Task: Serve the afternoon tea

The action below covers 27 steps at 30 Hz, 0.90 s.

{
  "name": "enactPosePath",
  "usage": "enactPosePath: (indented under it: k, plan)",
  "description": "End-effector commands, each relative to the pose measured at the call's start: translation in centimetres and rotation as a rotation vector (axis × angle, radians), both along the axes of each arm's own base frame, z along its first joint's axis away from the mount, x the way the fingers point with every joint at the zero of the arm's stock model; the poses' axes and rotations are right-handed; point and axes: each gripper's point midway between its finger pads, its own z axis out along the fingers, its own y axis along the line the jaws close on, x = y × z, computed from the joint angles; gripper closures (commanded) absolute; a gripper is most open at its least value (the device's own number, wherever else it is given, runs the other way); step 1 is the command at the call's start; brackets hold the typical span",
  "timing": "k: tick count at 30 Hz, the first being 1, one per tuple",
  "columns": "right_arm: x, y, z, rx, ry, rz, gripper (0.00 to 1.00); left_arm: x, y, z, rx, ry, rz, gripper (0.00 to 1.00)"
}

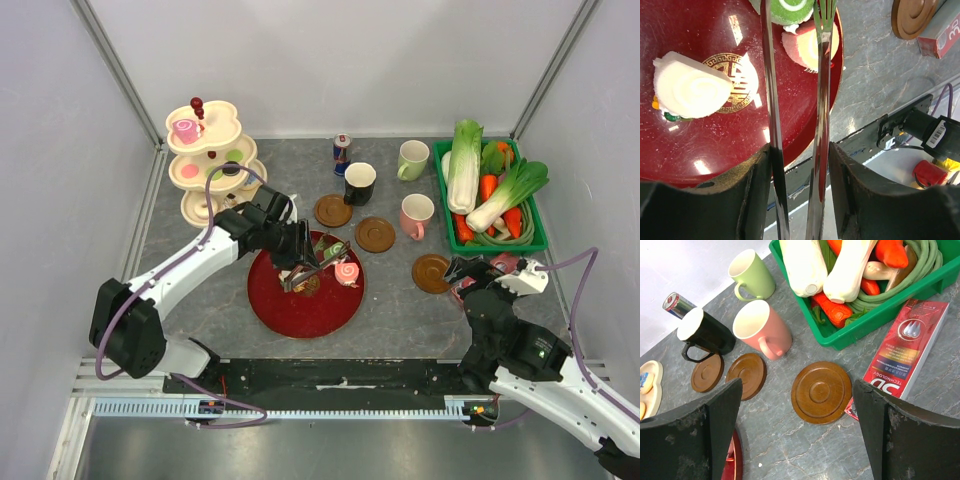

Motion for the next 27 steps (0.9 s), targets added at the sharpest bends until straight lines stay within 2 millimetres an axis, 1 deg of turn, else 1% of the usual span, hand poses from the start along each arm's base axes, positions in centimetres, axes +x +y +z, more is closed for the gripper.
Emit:
enactPosePath:
  k: [1,6,14,17,22,27]
  plan:
    - [0.0,-0.5,0.2,0.015,-0.023,-0.036,0.02,-0.1,-0.8,2.2,-0.042,-0.027,-0.049,0.46]
    - [0.0,-0.5,0.2,0.018,-0.025,-0.035,0.02,0.9,-0.5,3.0,-0.033,-0.045,0.014,0.46]
    - [0.0,-0.5,0.3,0.018,-0.025,-0.033,0.02,2.6,-0.5,6.3,-0.096,-0.126,0.084,0.46]
    - [0.0,-0.5,0.2,0.018,-0.025,-0.035,0.02,2.9,-0.1,6.8,-0.091,-0.144,0.108,0.46]
    - [0.1,-0.5,0.3,0.020,-0.026,-0.037,0.02,2.6,-0.1,7.2,-0.116,-0.146,0.107,0.45]
    - [0.1,-0.5,0.2,0.015,-0.023,-0.036,0.02,1.6,-0.6,6.0,-0.113,-0.095,0.033,0.45]
